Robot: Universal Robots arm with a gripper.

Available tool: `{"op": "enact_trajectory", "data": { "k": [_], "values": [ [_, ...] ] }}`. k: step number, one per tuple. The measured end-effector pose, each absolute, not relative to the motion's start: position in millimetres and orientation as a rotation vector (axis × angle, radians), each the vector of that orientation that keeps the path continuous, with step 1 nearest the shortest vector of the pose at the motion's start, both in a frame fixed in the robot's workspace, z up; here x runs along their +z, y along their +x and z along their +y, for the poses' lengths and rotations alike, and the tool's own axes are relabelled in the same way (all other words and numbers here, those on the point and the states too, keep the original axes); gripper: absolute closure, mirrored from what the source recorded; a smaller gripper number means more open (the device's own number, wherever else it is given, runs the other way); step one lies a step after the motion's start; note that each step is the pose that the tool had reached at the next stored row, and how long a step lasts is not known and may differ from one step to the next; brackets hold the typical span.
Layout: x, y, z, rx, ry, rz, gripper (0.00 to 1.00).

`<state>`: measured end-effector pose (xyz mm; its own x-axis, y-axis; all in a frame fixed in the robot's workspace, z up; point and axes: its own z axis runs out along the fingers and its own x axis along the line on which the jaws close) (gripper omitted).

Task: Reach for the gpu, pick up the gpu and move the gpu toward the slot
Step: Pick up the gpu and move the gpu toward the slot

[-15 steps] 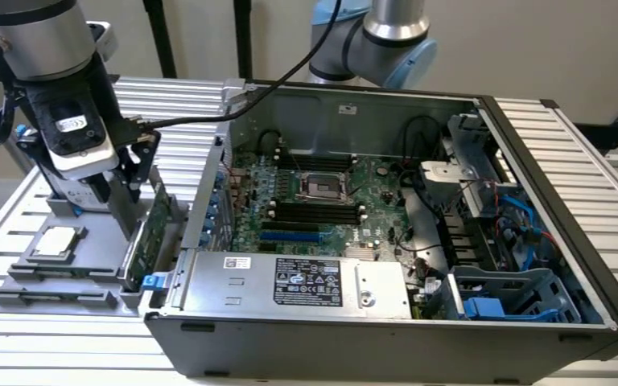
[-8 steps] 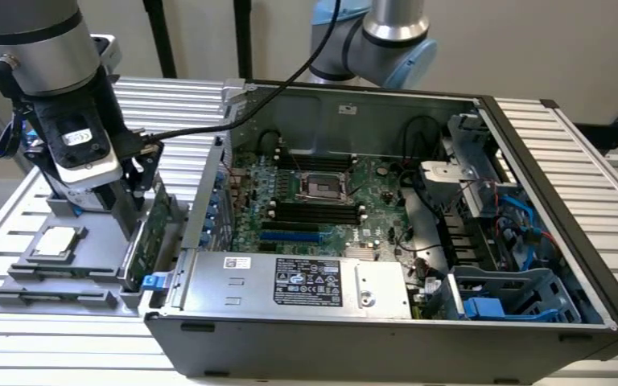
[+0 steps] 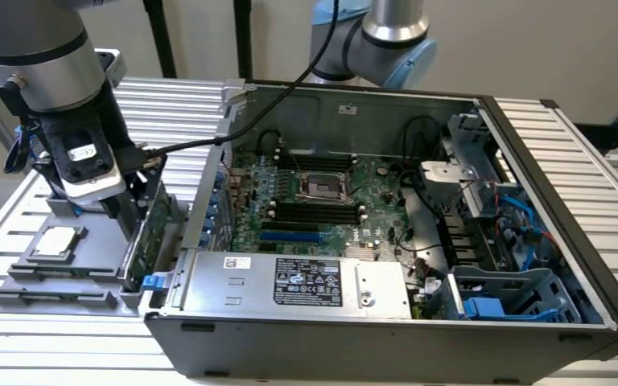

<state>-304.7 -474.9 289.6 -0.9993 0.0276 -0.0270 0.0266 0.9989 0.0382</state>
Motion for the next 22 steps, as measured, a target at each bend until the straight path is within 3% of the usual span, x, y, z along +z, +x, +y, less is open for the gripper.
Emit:
{"op": "enact_trajectory", "data": {
  "k": [22],
  "values": [
    [249, -305, -469, 0.058, 0.078, 3.108, 0.58]
  ]
}}
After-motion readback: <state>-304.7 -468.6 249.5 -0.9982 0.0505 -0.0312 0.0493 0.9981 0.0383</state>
